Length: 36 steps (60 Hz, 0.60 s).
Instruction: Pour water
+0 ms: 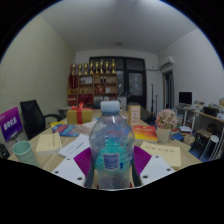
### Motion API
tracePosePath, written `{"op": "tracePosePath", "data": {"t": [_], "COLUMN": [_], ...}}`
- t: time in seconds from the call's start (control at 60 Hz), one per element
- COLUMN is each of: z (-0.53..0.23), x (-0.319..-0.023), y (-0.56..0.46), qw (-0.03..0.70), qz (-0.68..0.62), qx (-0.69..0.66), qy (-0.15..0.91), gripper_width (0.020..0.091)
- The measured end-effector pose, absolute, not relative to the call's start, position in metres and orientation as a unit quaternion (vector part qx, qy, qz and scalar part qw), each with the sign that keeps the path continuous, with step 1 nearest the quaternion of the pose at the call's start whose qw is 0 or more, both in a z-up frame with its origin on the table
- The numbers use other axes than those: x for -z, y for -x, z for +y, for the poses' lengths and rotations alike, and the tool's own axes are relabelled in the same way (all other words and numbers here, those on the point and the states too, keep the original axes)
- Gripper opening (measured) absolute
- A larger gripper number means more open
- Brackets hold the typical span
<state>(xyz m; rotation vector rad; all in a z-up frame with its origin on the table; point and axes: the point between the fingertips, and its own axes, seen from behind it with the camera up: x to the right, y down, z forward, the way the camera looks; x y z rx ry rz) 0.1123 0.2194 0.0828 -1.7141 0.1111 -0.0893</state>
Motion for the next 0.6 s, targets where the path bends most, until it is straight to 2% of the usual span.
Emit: {"op": "tracePosePath", "data": {"t": [0.1, 0.133, 0.233, 0.283, 0.367, 0.5, 0.6], "z": [0.225, 0.218, 0.218, 0.209, 0.204, 0.165, 0.120], "x": [-0.083, -0.086, -0.087, -0.077, -0.068, -0.080, -0.107], "y": [-0.134, -0.110, -0.109, -0.110, -0.105, -0.106, -0.076], "qw": [0.659, 0.660, 0.650, 0.622, 0.594, 0.578, 0.575], "qz": [0.070, 0.071, 0.075, 0.090, 0.084, 0.067, 0.079], "qx": [0.024, 0.027, 0.029, 0.023, 0.022, 0.043, 0.035], "qy": [0.748, 0.747, 0.756, 0.777, 0.800, 0.812, 0.813], "gripper_width": [0.0556, 0.0558, 0.0638, 0.0686, 0.0870, 0.0847, 0.0845]}}
